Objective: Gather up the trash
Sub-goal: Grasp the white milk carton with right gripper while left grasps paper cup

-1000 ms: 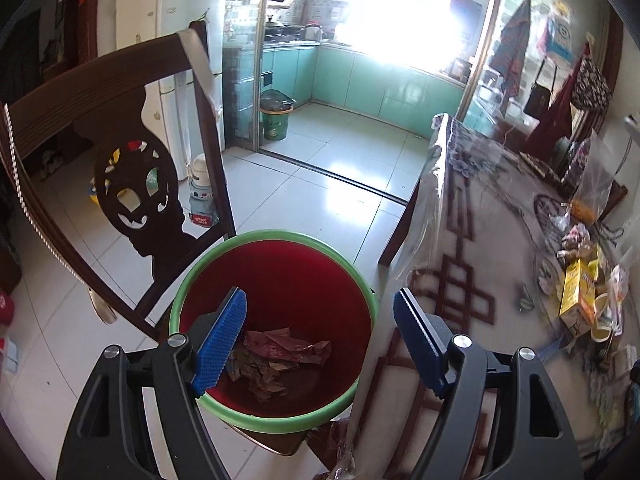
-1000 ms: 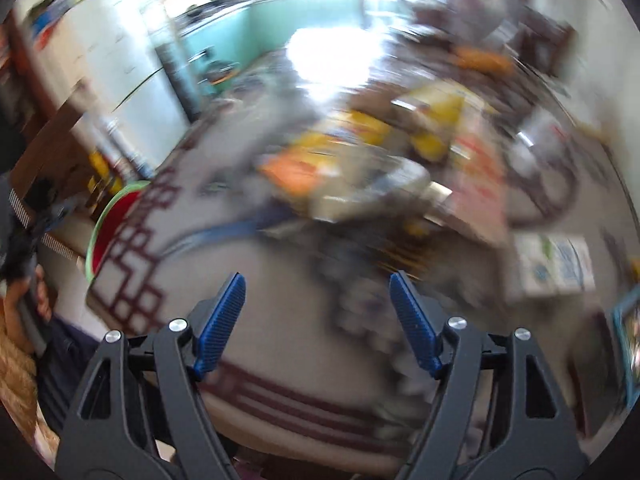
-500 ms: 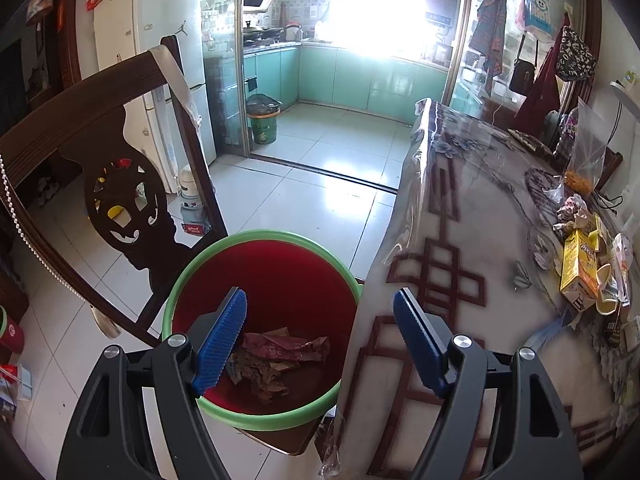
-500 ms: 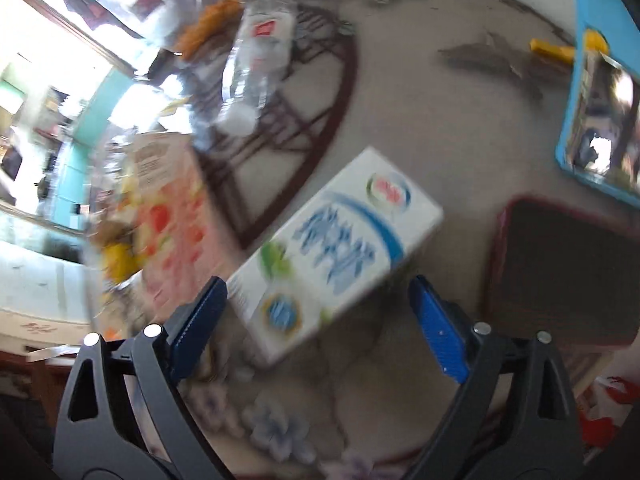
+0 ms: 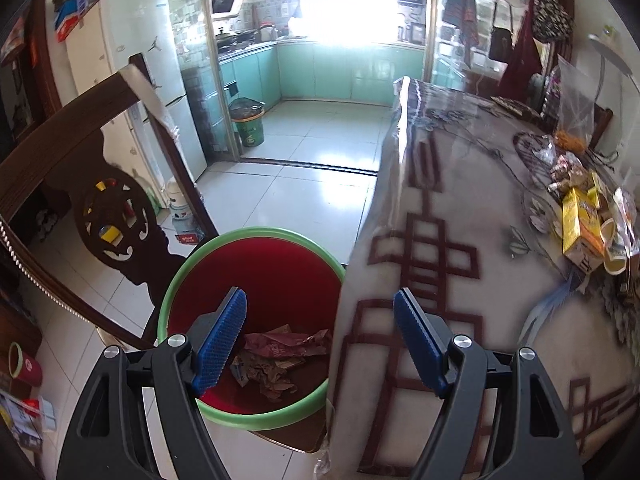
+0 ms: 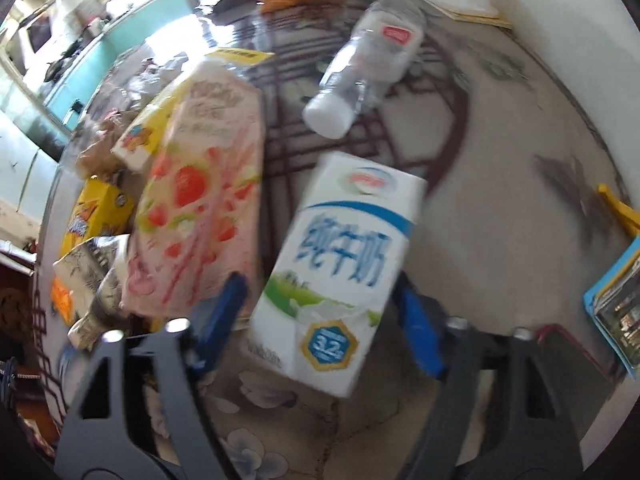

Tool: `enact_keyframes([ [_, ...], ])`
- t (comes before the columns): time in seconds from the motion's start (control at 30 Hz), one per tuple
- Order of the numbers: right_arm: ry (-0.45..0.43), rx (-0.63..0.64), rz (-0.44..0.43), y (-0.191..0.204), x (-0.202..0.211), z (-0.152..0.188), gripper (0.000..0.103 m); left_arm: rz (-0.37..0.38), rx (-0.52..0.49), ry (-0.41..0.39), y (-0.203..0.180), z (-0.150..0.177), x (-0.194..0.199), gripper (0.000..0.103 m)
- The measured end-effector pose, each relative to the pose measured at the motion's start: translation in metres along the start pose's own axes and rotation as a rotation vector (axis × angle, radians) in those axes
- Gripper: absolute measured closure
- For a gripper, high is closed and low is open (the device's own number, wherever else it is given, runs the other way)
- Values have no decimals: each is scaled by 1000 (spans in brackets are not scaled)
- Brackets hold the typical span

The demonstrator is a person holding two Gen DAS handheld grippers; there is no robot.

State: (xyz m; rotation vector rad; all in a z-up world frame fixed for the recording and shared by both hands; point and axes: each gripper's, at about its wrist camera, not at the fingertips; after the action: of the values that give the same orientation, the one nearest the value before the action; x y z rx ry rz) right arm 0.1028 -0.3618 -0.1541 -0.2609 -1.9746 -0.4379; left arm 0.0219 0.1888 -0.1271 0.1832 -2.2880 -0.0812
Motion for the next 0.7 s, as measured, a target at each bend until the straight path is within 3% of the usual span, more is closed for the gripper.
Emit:
enact_keyframes([
  [0.07,-1,-14,-23,1,8,4,51,9,-20,6,-7,1,-1,30],
  [0.2,-25,-22,-114,2,34,11,51,101,23,-35,-16,-2,15,32],
  [0.27,-51,21,-115,4,46,11,51,167,25,-51,-34,-10,24,32],
  [0.37,-72,66,-116,6,59,20,51,303,-47,-73,-83,-34,38,31],
  [0.5,-38,-8,-170,-2,41,9,51,462,-195,-88,-164,-68,49,28],
  [0.6,-25,-57,-207,-11,35,3,51,519,-286,-47,-223,-84,43,26],
  [0.7,-25,-58,-199,-7,29,2,51,550,-263,26,-260,-96,20,27],
])
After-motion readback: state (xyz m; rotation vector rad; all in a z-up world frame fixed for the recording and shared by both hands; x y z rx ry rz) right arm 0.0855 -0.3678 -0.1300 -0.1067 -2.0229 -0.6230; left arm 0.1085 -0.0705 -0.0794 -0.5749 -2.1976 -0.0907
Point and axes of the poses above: each gripper's, at about its wrist camera, not at the fingertips, and x roughly against the way its jaws point, y to its left, z to its underside, and after that the axes turned 6 degrees about -x, right-handed
